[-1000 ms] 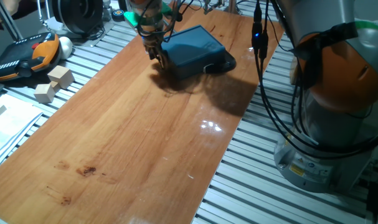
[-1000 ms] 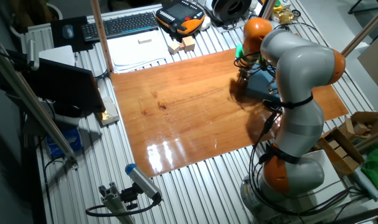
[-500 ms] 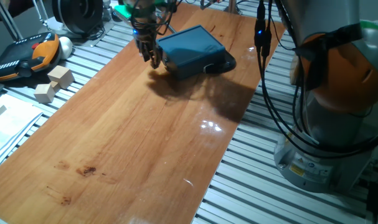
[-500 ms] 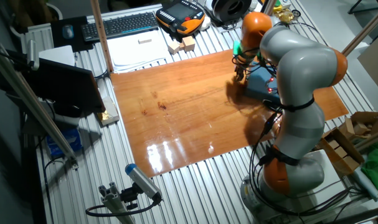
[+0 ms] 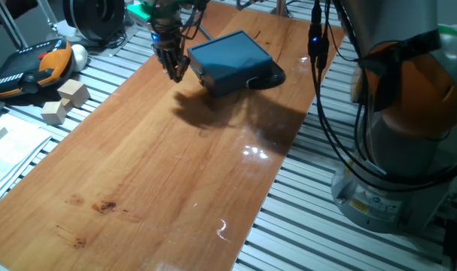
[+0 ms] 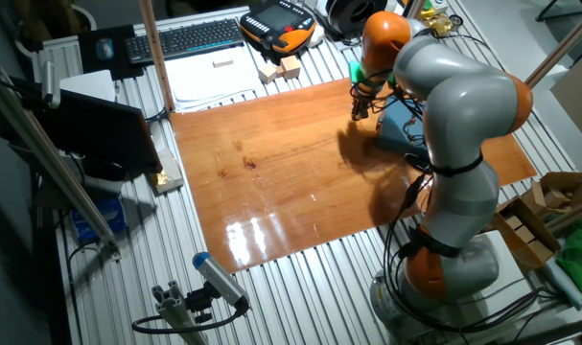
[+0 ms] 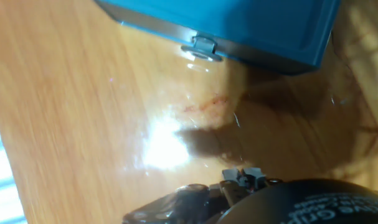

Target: Grasp the handle and close the drawer

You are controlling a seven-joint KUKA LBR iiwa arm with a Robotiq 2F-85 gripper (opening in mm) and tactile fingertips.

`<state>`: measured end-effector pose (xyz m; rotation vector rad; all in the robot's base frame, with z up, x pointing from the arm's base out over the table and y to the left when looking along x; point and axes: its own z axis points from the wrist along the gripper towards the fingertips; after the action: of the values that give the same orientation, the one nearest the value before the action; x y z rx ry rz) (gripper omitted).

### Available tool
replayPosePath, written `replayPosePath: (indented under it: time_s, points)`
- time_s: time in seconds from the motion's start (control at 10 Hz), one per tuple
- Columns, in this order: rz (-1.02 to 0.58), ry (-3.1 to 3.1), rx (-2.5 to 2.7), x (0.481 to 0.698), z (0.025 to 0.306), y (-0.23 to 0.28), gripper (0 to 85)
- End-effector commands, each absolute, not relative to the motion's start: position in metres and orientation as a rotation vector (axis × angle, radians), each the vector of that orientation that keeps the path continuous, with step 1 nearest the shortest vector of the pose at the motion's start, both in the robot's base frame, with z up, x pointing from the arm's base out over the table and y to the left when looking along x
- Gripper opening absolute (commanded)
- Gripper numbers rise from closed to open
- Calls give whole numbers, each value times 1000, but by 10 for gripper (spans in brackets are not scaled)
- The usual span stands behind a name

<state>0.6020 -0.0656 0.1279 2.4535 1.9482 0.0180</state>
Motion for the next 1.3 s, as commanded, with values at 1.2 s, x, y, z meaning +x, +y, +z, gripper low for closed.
replayPosePath:
  time_s: [1.2]
  points:
    - [0, 2244, 2094, 569, 147, -49, 20]
